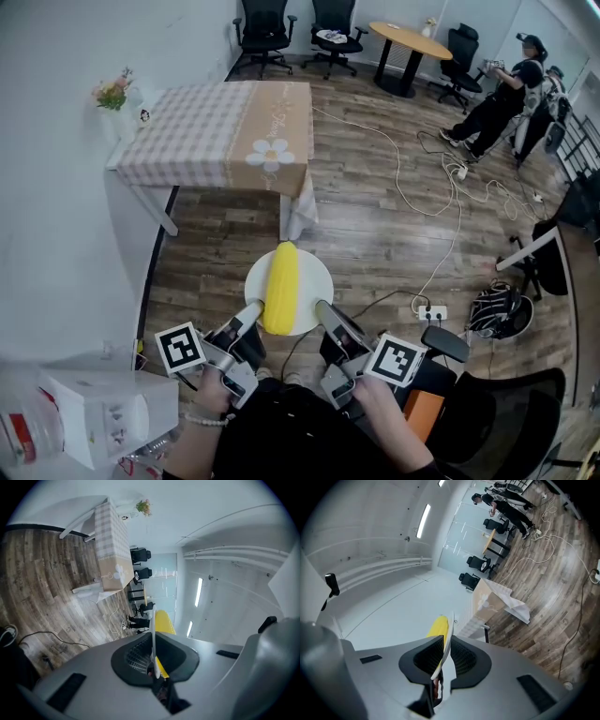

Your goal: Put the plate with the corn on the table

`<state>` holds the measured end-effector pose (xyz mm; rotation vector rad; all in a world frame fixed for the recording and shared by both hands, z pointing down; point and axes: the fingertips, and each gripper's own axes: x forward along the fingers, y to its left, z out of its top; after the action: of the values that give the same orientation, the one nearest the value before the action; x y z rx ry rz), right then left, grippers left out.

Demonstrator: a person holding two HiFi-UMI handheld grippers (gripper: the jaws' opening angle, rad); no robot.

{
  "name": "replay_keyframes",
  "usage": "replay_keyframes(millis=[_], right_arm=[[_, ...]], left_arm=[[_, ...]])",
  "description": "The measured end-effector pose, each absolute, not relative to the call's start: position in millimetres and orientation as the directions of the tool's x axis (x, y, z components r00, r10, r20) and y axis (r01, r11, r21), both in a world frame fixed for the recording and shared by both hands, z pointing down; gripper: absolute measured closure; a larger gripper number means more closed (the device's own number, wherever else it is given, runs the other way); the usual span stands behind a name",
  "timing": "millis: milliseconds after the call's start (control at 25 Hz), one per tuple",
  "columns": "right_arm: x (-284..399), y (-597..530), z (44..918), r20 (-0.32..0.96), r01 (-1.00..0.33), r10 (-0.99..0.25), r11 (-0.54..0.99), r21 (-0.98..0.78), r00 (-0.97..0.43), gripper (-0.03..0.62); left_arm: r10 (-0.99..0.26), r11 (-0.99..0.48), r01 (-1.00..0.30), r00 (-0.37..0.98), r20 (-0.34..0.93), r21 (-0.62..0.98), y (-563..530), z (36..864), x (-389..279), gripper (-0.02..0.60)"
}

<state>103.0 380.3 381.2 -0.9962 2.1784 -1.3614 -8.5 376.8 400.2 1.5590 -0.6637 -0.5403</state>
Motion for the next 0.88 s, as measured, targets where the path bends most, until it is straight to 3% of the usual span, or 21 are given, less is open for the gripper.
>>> replay_keyframes(millis=[880], right_arm=[[116.8, 328.5, 384.1, 0.047, -0.376, -0.758, 0.267, -0.887, -0.650, 0.520]], left_arm=[[-0.669, -0.036, -0.094, 0.742, 0.045, 0.995, 321.8, 405.3, 5.5, 0.557]])
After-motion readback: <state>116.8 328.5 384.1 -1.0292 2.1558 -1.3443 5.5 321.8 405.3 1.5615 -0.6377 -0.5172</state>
